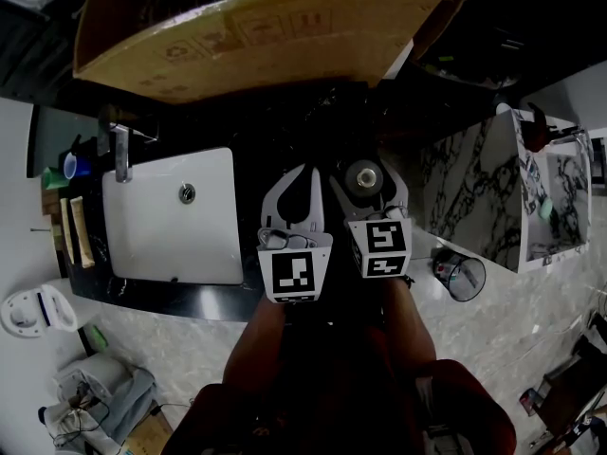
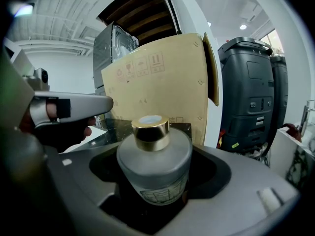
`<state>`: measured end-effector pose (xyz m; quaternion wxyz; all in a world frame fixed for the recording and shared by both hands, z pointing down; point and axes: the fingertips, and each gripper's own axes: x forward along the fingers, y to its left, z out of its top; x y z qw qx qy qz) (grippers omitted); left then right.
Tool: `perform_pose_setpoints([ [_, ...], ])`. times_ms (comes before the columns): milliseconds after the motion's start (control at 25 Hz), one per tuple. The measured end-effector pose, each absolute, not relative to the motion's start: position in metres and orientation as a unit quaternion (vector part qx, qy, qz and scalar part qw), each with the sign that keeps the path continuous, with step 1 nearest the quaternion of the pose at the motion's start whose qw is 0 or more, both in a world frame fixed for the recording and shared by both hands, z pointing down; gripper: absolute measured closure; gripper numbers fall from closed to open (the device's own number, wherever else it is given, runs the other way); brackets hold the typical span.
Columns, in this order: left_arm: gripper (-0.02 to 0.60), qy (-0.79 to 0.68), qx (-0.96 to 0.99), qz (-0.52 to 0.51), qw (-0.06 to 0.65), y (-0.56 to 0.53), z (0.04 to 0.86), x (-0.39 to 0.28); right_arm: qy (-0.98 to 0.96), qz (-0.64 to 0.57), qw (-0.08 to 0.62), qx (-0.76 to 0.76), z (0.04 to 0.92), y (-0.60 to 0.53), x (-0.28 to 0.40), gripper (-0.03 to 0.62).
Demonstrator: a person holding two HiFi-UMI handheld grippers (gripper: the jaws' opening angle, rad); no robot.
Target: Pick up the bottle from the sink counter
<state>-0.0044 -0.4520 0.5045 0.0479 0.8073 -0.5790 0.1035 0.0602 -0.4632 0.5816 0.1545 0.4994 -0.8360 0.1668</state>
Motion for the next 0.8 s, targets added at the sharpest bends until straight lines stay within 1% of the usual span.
perform_pose_setpoints([
  [800,0.578,-0.576,0.809,0.109,0.048,-0.4459,0.5,-0.004,-0.836,0.16,0.154,0.502,0.5796,-0.4572,0.0584,0.244],
])
